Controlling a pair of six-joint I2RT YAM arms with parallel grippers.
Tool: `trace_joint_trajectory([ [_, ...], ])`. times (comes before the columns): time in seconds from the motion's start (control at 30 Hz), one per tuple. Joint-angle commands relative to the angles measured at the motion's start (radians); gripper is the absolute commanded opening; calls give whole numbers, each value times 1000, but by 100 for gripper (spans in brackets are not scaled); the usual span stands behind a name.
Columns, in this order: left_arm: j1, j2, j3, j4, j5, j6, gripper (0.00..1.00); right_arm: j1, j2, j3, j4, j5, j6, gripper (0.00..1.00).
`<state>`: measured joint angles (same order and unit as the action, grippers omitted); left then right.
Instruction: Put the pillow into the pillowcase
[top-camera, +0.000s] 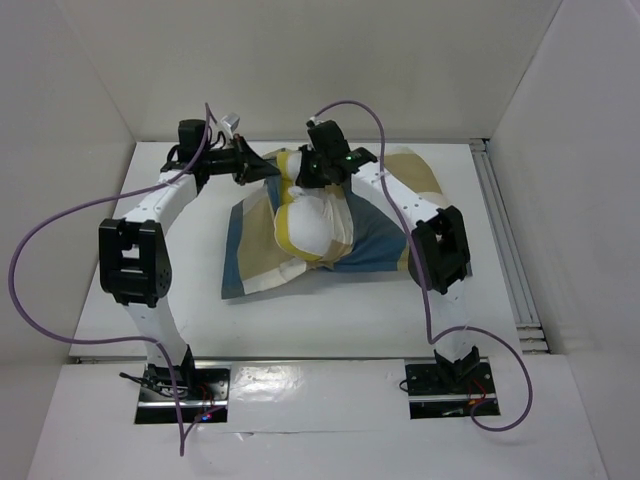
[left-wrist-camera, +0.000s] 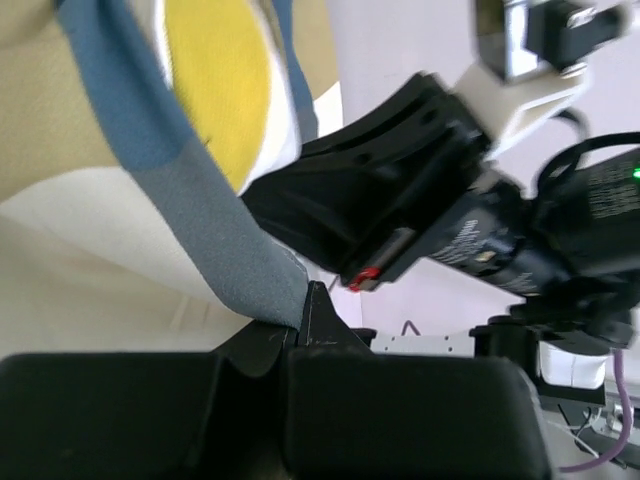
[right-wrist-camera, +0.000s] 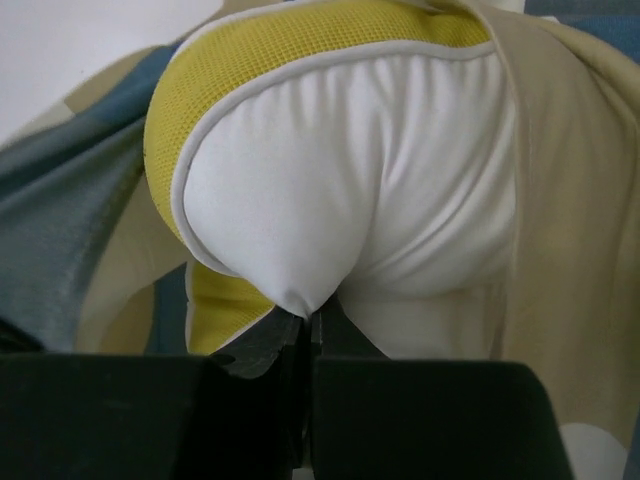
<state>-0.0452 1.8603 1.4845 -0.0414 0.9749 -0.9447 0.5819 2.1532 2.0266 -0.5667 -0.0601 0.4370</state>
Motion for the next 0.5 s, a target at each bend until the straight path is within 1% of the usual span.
trace_joint_trajectory([
  [0.0, 1, -12, 106, 103, 67, 0, 0, -10, -56, -158, -44, -9, -21, 0],
  [0.07, 1, -12, 117, 138, 77, -35, 0, -10, -56, -236, -29, -58, -21, 0],
  [0.1, 1, -12, 117, 187, 77, -72, 0, -10, -56, -255, -18, -67, -21, 0],
  [0.2, -8, -1, 129, 230, 99, -118, 0, 12, -32, -311, 13, -67, -21, 0],
  [0.3, -18, 8, 155, 274, 113, -144, 0, 21, 6, -312, 36, -86, -11, 0],
  [0.37, -38, 8, 164, 299, 127, -160, 0, 21, 74, -248, 25, -86, -11, 0],
  [0.4, -38, 8, 178, 317, 143, -170, 0, 21, 100, -177, 25, -113, -11, 0],
  [0.47, -68, 17, 178, 359, 183, -202, 0, 21, 167, -112, 16, -122, -1, 0],
])
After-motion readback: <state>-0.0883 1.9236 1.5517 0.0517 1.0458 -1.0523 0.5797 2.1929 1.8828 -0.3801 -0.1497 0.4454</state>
